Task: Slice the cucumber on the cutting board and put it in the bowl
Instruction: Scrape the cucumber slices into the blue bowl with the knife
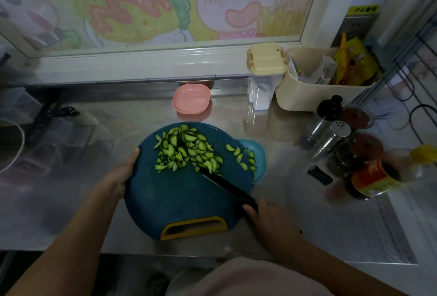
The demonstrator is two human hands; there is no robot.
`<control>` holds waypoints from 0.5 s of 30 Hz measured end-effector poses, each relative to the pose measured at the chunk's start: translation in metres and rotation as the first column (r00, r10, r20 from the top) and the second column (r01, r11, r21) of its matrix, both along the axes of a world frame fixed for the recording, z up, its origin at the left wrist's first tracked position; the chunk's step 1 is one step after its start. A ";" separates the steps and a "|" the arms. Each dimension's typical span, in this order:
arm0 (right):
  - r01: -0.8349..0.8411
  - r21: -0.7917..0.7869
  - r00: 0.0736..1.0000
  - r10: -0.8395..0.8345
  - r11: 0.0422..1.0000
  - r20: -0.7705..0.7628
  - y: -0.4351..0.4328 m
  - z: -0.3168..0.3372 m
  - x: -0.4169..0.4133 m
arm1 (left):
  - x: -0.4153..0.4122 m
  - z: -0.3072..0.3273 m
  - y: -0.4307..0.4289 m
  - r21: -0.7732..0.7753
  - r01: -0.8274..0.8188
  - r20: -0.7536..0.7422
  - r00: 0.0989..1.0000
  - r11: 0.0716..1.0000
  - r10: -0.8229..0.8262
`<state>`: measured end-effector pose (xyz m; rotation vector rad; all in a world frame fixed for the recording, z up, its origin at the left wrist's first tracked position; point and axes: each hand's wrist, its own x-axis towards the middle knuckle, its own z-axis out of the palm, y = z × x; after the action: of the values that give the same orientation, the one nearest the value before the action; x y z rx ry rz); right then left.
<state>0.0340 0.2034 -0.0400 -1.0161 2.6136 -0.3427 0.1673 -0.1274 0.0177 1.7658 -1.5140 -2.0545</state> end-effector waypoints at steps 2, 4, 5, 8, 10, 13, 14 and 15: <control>0.036 -0.021 0.999 -0.036 0.999 0.001 0.004 0.001 -0.006 | 0.001 0.001 -0.001 -0.001 0.010 0.001 1.000 1.000 -0.010; 0.031 -0.031 0.999 -0.031 0.999 -0.022 0.009 0.001 -0.012 | 0.002 0.003 -0.001 -0.007 0.009 0.006 1.000 1.000 -0.009; 0.018 -0.033 0.999 -0.019 0.999 -0.030 0.011 0.004 -0.016 | 0.004 0.003 -0.001 -0.005 0.008 0.003 1.000 1.000 -0.008; -0.045 0.020 0.995 0.047 0.999 -0.087 0.016 0.010 -0.025 | 0.007 0.002 -0.002 0.001 0.011 -0.001 1.000 1.000 -0.011; -0.052 0.036 0.996 0.055 0.998 -0.073 0.019 0.011 -0.030 | 0.006 0.003 0.000 0.006 0.010 0.006 1.000 1.000 -0.010; -0.059 0.032 0.994 0.062 0.998 -0.086 0.025 0.012 -0.036 | 0.004 0.002 0.003 -0.012 -0.006 0.015 1.000 1.000 0.006; -0.060 0.028 0.993 0.063 0.998 -0.102 0.026 0.013 -0.038 | 0.004 0.002 0.004 -0.023 -0.008 0.019 1.000 1.000 0.008; -0.061 0.033 0.991 0.064 0.998 -0.116 0.027 0.014 -0.040 | 0.004 0.001 0.004 -0.030 -0.009 0.019 1.000 1.000 0.009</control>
<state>-0.0059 0.2308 -0.0262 -1.1381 2.6743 -0.2364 0.1714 -0.1229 0.0187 1.7828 -1.5307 -2.0060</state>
